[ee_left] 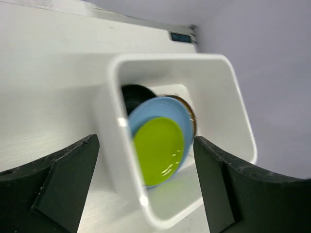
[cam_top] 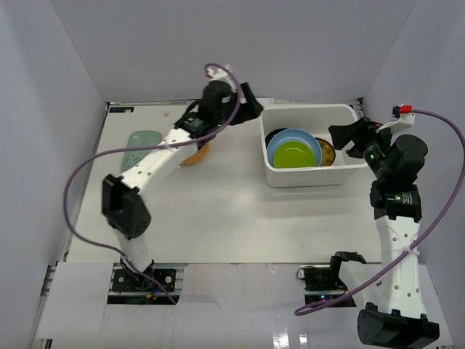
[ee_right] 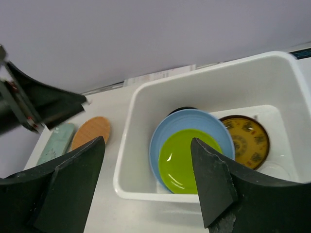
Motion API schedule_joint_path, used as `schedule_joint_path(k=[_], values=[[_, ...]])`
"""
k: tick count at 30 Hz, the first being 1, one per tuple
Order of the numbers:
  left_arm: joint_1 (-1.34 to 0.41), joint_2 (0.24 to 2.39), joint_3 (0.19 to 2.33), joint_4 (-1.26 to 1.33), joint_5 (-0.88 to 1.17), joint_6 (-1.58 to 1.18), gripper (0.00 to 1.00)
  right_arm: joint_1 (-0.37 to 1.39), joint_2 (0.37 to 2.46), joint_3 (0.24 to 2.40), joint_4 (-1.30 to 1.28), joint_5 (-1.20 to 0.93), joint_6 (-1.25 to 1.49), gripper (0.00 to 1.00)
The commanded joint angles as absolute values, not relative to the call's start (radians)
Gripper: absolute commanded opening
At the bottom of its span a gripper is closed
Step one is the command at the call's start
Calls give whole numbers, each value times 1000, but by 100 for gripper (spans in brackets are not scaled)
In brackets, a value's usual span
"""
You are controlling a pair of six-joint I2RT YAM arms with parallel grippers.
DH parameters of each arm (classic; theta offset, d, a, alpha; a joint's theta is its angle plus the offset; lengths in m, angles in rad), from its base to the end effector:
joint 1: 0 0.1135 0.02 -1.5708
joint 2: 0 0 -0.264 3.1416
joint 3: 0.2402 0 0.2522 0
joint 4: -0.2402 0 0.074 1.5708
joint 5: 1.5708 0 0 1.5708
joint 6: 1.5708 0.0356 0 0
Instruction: Place the plates into the plastic bin on the countertop
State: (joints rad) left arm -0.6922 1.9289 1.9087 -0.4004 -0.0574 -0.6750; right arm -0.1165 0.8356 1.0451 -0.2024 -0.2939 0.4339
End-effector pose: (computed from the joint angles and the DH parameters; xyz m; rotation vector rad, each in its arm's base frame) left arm 0.3544 -0.2912 0.3711 -0.0209 2.0867 -0.8077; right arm 0.1781 -0.0105 0.4197 0.2010 1.5712 0.4783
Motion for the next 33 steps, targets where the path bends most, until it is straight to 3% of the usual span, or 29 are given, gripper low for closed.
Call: schedule_joint_path(k=[1,4,9,21,27,30,31,33], values=[[-557,1595,1597,-338,-132,-672,89,-60,802,1005,-155,-403,456,77],[-454,1389,1226,-203,-167,-750,82,23,788,970,-143,-397,453,76],[-270,1284,904,-86,-169,-919,79,214,811,939,-160,-330,414,75],[-146,1571,736,165,-106,-1072,80,751,917,864,-65,-164,399,75],[-123,1807,799,310,-23,-1080,75,974,1066,850,115,-169,428,74],[-115,1890,824,353,-9,-1104,62,1049,1146,845,217,-167,468,74],[-115,1914,825,380,-12,-1112,41,1069,1178,839,248,-169,503,74],[-106,1928,812,429,-2,-1109,19,1084,1206,824,322,-158,543,74]])
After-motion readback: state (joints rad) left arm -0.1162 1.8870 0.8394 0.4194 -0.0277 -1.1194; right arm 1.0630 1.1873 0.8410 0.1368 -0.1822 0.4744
